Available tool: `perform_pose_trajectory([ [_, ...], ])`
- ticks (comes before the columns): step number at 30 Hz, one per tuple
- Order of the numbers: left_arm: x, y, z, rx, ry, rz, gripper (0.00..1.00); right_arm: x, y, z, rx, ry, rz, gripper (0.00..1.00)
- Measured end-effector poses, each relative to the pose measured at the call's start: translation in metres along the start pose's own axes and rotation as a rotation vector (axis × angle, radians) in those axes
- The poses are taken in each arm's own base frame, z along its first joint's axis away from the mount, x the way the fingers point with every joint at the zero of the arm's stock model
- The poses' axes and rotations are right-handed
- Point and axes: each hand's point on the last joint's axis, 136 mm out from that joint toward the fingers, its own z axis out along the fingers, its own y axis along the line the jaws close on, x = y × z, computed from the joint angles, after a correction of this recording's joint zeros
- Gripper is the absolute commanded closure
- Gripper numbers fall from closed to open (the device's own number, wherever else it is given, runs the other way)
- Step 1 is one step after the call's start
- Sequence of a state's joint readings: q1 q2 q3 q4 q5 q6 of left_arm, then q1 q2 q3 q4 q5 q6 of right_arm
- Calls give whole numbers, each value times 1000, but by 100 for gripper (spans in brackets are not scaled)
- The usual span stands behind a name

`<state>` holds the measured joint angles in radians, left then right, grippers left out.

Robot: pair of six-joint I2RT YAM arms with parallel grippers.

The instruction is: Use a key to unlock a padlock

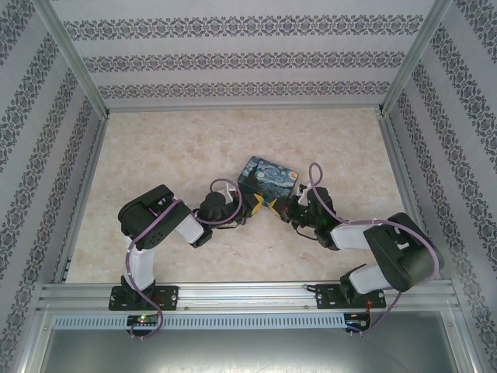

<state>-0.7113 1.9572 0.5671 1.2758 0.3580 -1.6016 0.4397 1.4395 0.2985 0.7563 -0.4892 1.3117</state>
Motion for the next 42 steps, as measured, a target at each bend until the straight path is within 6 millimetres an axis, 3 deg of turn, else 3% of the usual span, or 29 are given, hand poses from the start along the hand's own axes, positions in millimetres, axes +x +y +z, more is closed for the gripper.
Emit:
perform_pose_trajectory([
  [21,3,-1,0,2,16,-3,100,5,-2,-2,24,44,-85,100],
  [36,4,-2,0,5,27,10,100,-16,0,-1,31,50,-41,100],
  [42,4,-3,-1,9,28,10,100,-16,1,0,23,54,-47,100],
])
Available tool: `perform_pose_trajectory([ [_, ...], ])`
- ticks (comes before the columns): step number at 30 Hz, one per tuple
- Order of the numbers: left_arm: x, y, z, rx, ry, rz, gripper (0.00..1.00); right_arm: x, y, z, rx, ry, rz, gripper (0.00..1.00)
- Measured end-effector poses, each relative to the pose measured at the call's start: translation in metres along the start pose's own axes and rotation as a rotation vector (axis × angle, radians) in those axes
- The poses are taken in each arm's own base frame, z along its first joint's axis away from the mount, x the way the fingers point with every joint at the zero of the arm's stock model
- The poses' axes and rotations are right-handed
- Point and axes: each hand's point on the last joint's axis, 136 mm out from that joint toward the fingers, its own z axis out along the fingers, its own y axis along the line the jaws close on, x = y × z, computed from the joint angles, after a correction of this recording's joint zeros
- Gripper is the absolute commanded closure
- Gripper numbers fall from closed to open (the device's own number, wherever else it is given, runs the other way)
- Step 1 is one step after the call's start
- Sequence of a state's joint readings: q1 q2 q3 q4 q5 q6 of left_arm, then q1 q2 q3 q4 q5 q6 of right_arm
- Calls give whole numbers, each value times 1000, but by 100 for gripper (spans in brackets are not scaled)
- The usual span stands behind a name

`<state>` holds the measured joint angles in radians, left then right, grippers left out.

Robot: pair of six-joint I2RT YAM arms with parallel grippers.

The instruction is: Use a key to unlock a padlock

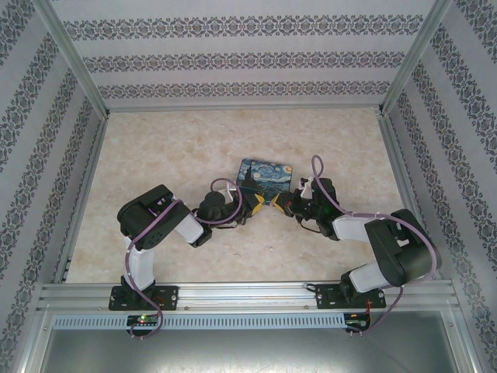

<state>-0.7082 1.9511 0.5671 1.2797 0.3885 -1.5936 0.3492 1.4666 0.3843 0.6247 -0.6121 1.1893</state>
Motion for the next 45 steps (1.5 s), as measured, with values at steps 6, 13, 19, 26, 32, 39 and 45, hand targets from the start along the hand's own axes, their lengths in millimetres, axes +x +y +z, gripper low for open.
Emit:
perform_pose_trajectory([
  [6,0,0,0,0,0,-1,100,3,0,0,7,-24,0,100],
  [13,-2,0,0,0,-13,-5,100,6,3,1,26,-95,17,100],
  [19,-3,-1,0,1,-24,-8,100,8,1,2,19,-126,64,100],
  [26,-6,-7,-1,17,-42,-4,100,8,9,2,-18,-136,128,100],
  [32,-5,-13,1,35,-38,-1,100,9,17,7,-59,-130,177,100],
  [39,-9,-13,0,35,-63,-2,100,6,18,12,-83,-134,212,100],
  [45,-12,-12,0,33,-77,-3,100,4,18,15,-80,-125,186,100],
])
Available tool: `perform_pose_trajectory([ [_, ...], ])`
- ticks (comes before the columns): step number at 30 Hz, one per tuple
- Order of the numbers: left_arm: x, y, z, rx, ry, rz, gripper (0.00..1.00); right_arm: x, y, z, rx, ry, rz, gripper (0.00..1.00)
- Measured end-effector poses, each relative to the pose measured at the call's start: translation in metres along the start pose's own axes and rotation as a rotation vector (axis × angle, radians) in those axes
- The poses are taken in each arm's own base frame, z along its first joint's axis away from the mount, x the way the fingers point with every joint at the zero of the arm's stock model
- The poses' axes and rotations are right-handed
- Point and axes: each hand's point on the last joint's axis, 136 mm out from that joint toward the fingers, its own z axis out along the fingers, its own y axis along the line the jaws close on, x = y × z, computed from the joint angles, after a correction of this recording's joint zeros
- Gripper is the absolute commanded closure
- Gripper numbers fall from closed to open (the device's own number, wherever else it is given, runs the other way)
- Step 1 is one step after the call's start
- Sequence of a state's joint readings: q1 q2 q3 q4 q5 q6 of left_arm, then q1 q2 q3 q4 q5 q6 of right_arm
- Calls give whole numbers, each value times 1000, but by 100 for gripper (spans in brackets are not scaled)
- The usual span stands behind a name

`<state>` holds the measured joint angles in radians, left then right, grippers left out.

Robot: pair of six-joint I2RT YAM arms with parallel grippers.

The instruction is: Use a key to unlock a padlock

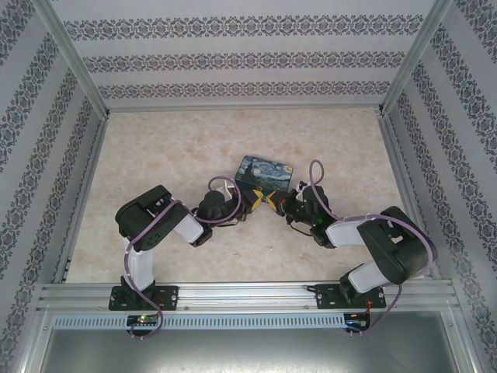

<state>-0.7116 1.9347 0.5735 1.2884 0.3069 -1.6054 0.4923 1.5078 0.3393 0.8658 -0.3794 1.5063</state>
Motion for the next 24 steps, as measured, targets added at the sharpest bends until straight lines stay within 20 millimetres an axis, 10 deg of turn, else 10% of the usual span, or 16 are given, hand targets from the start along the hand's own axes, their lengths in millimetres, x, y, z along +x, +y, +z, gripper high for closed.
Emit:
perform_pose_trajectory([
  [12,0,14,1,-11,-5,-1,100,11,2,-8,32,97,-163,38],
  [24,-2,27,1,-40,6,-3,100,24,16,-58,187,129,-509,35],
])
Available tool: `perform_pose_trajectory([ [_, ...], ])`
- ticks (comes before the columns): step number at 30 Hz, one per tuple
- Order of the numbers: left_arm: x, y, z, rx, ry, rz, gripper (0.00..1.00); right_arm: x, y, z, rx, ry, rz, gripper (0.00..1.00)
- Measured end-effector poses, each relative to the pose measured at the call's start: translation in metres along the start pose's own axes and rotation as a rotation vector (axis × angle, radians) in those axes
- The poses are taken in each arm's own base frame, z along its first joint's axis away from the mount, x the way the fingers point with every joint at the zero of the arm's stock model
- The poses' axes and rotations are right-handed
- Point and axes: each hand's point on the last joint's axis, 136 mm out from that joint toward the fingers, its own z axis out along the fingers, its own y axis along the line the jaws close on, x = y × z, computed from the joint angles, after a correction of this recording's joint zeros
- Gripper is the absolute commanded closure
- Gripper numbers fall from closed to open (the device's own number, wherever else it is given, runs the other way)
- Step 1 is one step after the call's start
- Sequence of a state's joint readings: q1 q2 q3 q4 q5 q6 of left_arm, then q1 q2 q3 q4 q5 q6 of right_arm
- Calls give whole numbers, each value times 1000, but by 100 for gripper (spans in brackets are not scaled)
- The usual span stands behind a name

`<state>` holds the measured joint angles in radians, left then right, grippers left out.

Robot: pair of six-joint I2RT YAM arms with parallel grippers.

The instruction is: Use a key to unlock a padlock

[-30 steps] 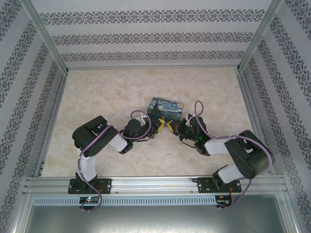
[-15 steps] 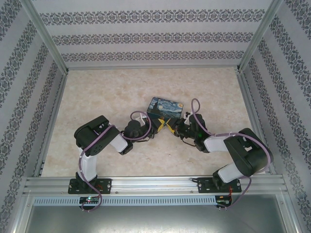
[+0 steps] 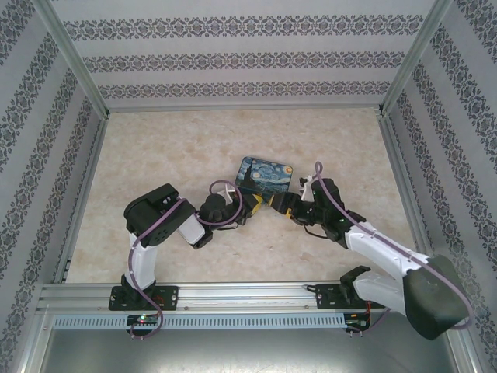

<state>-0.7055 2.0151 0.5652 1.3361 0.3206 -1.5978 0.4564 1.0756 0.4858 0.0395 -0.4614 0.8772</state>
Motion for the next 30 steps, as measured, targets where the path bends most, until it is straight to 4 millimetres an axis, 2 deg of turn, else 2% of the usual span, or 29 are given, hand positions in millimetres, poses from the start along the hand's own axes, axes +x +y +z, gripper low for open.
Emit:
perform_pose_trajectory([
  [3,1,5,0,-10,7,-3,100,1,1,-4,70,8,-127,38],
  [7,2,7,1,-15,15,-4,100,15,-5,4,186,58,-323,45],
  [10,3,7,1,-15,19,-4,100,28,-16,16,288,111,-464,53],
  [15,4,6,1,-14,26,-4,100,38,-41,33,451,174,-644,56],
  [21,6,6,1,-15,36,-4,100,29,-54,40,566,168,-774,58],
  [30,6,6,1,-15,40,-4,100,8,-45,52,610,130,-865,61],
])
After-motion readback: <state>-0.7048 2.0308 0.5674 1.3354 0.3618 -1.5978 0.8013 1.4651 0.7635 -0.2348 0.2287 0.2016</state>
